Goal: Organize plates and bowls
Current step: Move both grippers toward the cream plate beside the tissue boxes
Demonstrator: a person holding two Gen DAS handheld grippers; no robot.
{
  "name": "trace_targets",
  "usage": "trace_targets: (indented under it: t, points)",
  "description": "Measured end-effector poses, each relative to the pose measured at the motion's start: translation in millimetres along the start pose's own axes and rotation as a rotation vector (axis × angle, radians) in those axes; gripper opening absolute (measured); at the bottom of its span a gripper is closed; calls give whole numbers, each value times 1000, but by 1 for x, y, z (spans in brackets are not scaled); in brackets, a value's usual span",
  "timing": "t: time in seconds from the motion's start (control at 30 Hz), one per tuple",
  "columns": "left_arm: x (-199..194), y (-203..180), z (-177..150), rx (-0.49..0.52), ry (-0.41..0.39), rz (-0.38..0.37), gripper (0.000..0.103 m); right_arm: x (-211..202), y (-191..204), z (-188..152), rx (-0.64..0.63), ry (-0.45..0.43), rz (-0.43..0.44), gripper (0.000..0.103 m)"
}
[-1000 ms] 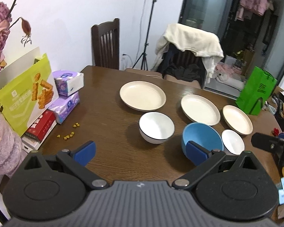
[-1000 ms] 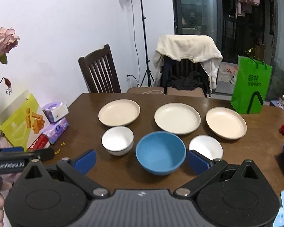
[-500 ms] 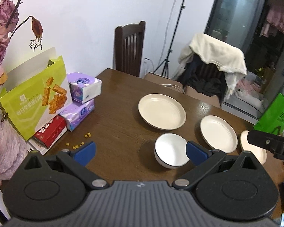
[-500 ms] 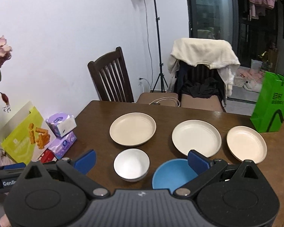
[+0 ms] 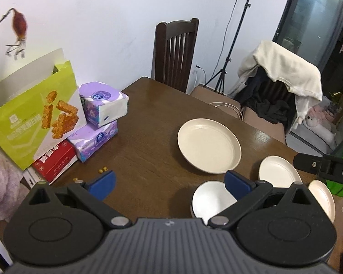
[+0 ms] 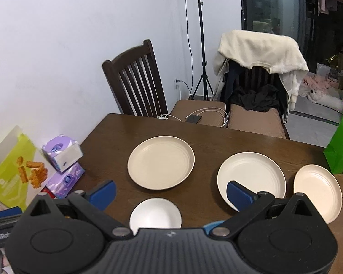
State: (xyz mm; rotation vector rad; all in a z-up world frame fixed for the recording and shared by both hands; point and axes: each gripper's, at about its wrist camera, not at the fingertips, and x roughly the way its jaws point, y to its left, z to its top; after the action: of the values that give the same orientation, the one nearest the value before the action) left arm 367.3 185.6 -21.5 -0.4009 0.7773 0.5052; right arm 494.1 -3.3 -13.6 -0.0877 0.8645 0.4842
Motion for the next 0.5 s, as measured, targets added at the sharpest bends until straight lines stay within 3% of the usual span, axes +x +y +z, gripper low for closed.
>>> trace_targets:
  t: [0.5]
  points:
    - [80,-23,49,-69,21,89,103,113,-31,53,9,125,33,102]
